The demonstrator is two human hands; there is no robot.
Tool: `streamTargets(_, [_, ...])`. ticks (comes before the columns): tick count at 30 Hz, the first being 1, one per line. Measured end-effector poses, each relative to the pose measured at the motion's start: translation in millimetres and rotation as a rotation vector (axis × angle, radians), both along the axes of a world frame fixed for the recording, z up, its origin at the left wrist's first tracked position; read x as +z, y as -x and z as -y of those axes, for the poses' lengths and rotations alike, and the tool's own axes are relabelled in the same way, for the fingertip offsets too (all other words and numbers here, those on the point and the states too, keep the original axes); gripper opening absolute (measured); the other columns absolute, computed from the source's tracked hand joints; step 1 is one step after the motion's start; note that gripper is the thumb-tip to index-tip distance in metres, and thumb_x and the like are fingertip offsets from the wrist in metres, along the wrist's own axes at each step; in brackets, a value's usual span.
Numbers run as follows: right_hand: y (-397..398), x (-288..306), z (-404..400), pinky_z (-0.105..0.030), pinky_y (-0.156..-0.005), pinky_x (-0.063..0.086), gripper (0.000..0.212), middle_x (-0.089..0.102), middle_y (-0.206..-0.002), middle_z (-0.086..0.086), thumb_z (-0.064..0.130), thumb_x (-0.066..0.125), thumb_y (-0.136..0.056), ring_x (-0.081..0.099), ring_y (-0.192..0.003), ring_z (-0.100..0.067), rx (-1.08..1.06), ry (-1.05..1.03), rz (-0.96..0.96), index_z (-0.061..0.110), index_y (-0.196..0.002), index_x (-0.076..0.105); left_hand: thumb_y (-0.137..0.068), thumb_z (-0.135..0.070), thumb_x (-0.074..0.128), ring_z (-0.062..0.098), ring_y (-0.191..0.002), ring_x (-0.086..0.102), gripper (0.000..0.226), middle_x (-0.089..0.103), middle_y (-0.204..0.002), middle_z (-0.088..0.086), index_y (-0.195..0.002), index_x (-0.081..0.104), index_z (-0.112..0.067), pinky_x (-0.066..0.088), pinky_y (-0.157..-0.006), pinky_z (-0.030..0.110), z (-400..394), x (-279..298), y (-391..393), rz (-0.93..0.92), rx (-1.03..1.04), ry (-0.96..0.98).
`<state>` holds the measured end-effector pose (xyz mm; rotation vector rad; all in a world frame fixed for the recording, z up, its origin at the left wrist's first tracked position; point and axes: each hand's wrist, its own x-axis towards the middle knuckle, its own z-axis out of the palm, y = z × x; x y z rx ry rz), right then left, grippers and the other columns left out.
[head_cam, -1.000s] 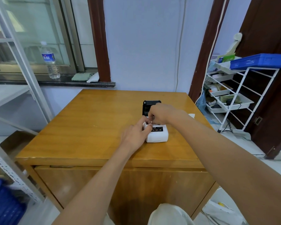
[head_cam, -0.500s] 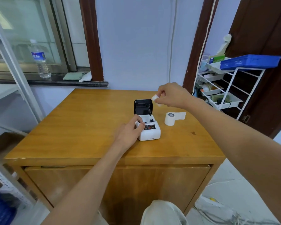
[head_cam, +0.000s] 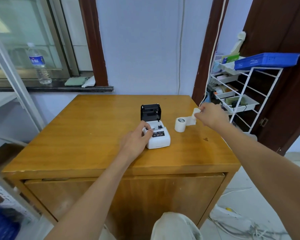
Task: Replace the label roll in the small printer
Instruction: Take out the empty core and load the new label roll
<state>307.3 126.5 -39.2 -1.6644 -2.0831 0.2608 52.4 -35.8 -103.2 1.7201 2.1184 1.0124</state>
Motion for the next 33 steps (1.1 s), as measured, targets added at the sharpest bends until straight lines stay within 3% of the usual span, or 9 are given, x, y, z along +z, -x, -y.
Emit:
streamTargets(6, [3.0, -22.1, -3.5, -0.035, -0.068, 0.051, 0.012, 0.071, -0.085, 0.0, 0.04, 0.068, -0.085, 0.068, -0.086, -0.026, -0.034, 0.023, -0.054, 0.031, -0.083, 0.061, -0.105, -0.053, 0.039, 0.016, -0.055, 0.049, 0.016, 0.065, -0.072, 0.007, -0.104, 0.05, -0.041, 0.037, -0.055, 0.034, -0.4, -0.3, 0.4, 0.002, -0.003, 0.0])
streamTargets(12, [4.2, -33.0, -6.0, -0.046, -0.077, 0.061, 0.018, 0.073, -0.087, 0.003, 0.048, 0.072, -0.083, 0.07, -0.084, -0.023, 0.024, 0.081, -0.086, 0.032, -0.089, 0.067, -0.104, -0.055, 0.038, 0.016, -0.055, 0.049, 0.017, 0.066, -0.071, 0.006, -0.103, 0.049, -0.041, 0.037, -0.055, 0.035, -1.7, -2.3, 1.8, -0.005, 0.007, -0.005])
streamTargets(18, [10.6, -35.7, -4.3, -0.044, -0.082, 0.057, 0.019, 0.067, -0.097, 0.009, 0.046, 0.073, -0.086, 0.063, -0.091, -0.02, 0.095, 0.062, -0.011, 0.033, -0.097, 0.065, -0.103, -0.055, 0.038, 0.016, -0.055, 0.049, 0.016, 0.059, -0.065, -0.001, -0.101, 0.049, -0.042, 0.039, -0.057, 0.035, -2.5, -2.8, 2.0, 0.006, 0.017, -0.011])
streamTargets(29, [12.6, -43.9, -7.1, -0.043, -0.078, 0.055, 0.023, 0.072, -0.091, 0.002, 0.041, 0.073, -0.089, 0.066, -0.09, -0.021, 0.149, 0.078, -0.003, 0.022, -0.101, 0.074, -0.104, -0.054, 0.039, 0.017, -0.055, 0.049, 0.017, 0.058, -0.065, -0.002, -0.102, 0.05, -0.041, 0.036, -0.054, 0.033, -1.3, -1.5, 1.7, 0.015, 0.008, -0.013])
streamTargets(33, [11.1, -44.0, -9.7, -0.037, -0.067, 0.049, 0.037, 0.066, -0.088, 0.005, 0.036, 0.076, -0.088, 0.061, -0.081, -0.015, 0.176, 0.093, -0.006, 0.024, -0.121, 0.067, -0.103, -0.055, 0.039, 0.017, -0.055, 0.05, 0.017, 0.06, -0.065, 0.0, -0.101, 0.05, -0.041, 0.037, -0.055, 0.034, -1.6, -1.8, 1.8, 0.021, 0.007, -0.016])
